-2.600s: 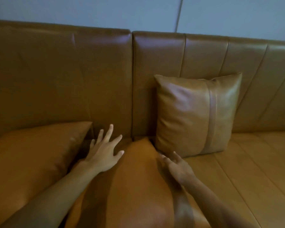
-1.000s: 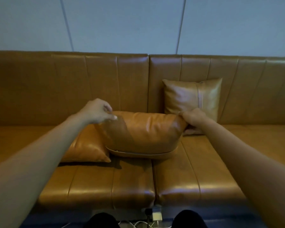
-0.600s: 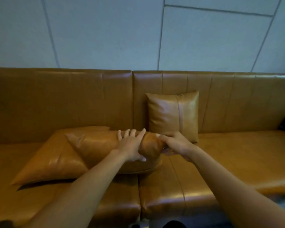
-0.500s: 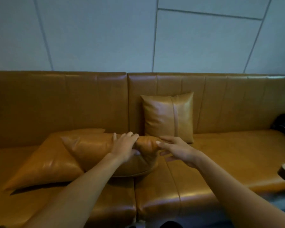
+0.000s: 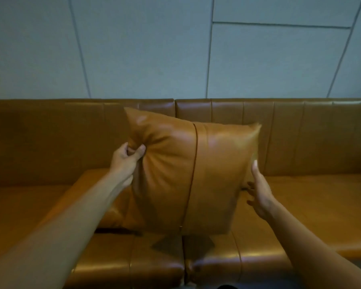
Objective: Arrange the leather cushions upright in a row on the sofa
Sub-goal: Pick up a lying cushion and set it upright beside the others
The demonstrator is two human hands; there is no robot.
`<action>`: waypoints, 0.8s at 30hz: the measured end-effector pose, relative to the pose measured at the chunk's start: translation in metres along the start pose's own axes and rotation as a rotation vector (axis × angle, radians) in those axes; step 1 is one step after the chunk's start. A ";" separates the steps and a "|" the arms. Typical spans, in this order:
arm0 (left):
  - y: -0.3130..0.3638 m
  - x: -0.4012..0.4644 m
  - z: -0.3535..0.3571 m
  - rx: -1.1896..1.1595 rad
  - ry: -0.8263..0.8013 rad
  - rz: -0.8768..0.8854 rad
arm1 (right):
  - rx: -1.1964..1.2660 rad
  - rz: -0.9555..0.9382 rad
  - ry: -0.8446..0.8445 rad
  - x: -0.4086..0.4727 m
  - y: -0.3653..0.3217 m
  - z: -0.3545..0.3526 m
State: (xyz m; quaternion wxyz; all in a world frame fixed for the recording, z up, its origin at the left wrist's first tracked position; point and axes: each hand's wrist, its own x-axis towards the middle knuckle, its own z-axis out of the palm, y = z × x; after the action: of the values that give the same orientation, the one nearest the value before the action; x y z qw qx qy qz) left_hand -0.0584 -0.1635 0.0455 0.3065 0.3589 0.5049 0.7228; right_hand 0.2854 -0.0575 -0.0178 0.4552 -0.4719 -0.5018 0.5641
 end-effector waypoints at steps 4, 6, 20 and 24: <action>-0.019 -0.023 0.001 -0.132 -0.082 -0.209 | 0.140 -0.092 -0.041 -0.004 -0.002 0.010; -0.029 -0.026 0.003 -0.085 -0.101 -0.285 | 0.120 -0.105 -0.021 -0.005 0.004 0.008; -0.118 0.056 0.038 -0.177 -0.147 -0.371 | 0.064 -0.058 -0.011 0.067 0.043 0.010; -0.142 0.098 0.020 -0.115 -0.107 -0.381 | 0.092 0.026 -0.027 0.111 0.076 0.046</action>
State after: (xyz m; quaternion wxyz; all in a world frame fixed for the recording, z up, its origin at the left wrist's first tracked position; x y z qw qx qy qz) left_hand -0.0848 -0.0315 -0.0639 0.4841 0.2769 0.5044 0.6592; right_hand 0.2213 0.0399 -0.1000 0.4622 -0.4492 -0.4755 0.5987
